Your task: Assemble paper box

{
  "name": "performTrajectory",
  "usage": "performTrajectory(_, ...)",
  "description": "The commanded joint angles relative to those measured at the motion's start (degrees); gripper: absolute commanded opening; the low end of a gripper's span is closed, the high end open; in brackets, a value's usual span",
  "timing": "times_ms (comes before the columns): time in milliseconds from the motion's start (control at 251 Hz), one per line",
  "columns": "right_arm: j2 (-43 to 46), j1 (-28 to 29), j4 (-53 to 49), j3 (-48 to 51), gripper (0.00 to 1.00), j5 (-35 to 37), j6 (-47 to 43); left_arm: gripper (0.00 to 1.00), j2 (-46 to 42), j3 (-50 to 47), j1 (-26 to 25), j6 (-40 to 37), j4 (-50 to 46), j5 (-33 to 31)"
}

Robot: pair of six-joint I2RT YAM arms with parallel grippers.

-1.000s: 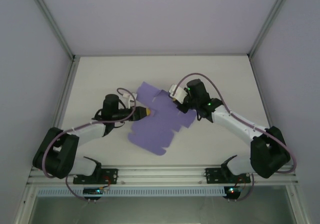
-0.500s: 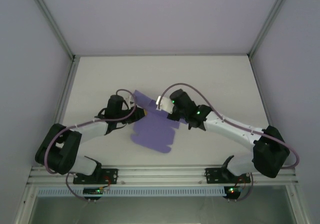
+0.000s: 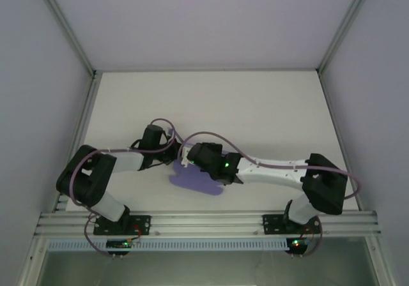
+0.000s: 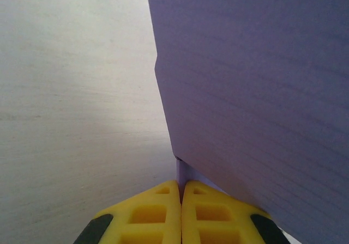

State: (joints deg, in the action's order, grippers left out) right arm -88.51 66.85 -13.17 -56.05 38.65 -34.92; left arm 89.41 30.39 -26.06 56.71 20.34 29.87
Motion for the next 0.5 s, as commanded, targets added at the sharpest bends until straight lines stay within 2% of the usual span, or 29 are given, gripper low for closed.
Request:
performTrajectory(0,-1.3,3.0,1.0,-2.9,0.0,0.4,0.2,0.0,0.5,0.7,-0.7,2.6,3.9,-1.3)
performTrajectory(96,-1.4,2.9,0.7,-2.8,0.0,-1.3,0.5,0.0,0.5,0.7,-0.7,2.4,3.4,-1.4)
performTrajectory(283,0.0,1.0,0.7,-2.2,0.0,-2.3,-0.9,0.06,0.3,0.6,-0.6,2.1,2.1,-1.6)
performTrajectory(395,0.9,-1.9,1.2,-1.7,0.0,-2.7,-2.5,0.15,-0.3,0.7,-0.5,1.2,0.4,-1.4)
performTrajectory(459,1.5,-4.2,1.6,-1.4,0.0,-3.2,-3.9,0.23,-1.2,0.7,-0.2,0.3,-1.4,-1.5)
performTrajectory(495,1.9,-5.6,2.0,-1.2,0.0,-3.7,-4.9,0.31,-1.9,0.6,-0.1,-0.4,-2.9,-2.0)
